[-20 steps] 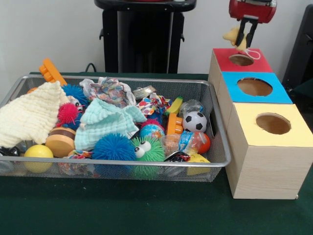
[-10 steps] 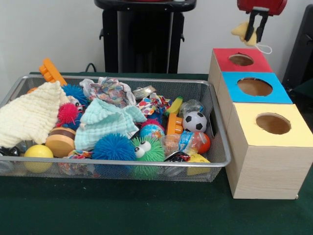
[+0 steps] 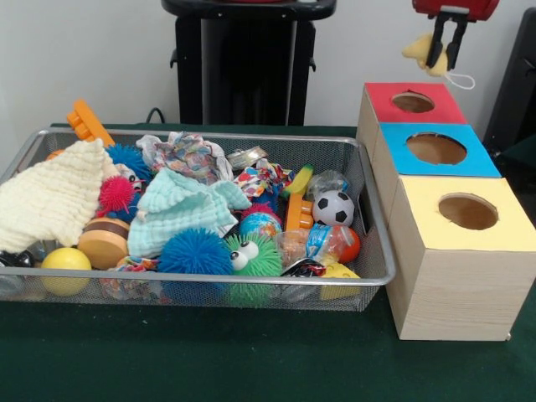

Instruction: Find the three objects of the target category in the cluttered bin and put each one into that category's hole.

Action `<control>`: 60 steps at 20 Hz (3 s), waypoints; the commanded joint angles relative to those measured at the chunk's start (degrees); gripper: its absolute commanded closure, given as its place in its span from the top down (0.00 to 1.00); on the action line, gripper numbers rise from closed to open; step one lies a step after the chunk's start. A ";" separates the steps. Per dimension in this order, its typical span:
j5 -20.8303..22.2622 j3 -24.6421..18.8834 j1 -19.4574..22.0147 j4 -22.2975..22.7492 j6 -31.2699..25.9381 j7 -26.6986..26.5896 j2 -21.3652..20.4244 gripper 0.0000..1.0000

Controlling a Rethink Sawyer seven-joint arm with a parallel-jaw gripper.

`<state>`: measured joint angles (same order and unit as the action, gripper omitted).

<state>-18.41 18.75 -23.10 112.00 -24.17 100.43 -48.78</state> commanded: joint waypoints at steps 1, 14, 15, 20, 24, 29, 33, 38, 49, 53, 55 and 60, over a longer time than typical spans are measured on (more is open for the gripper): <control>1.82 -2.97 3.06 -0.73 -3.14 7.59 0.65 0.00; 2.29 -4.99 4.20 1.36 3.09 7.95 3.17 0.00; 2.24 -5.02 4.17 1.39 3.45 8.13 3.42 0.00; 2.11 -4.97 3.83 1.09 4.26 8.78 4.34 0.00; 2.01 -4.96 3.44 1.10 4.77 9.09 4.80 0.00; 1.96 -5.36 3.49 1.43 6.61 9.27 5.88 0.00; 1.96 -5.55 3.40 1.45 7.59 9.32 6.52 0.00; 1.76 -5.52 3.05 1.66 7.96 9.59 6.71 0.00; 1.62 -6.07 3.35 2.56 10.32 9.91 7.50 0.00; 1.57 -6.10 3.22 2.91 10.56 9.97 7.44 0.00; 1.56 -6.16 3.13 3.19 10.86 10.07 7.42 0.00; 1.54 -6.39 3.04 3.88 11.41 10.21 7.12 0.00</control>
<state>-18.39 17.13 -20.52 112.36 -16.49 100.43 -42.82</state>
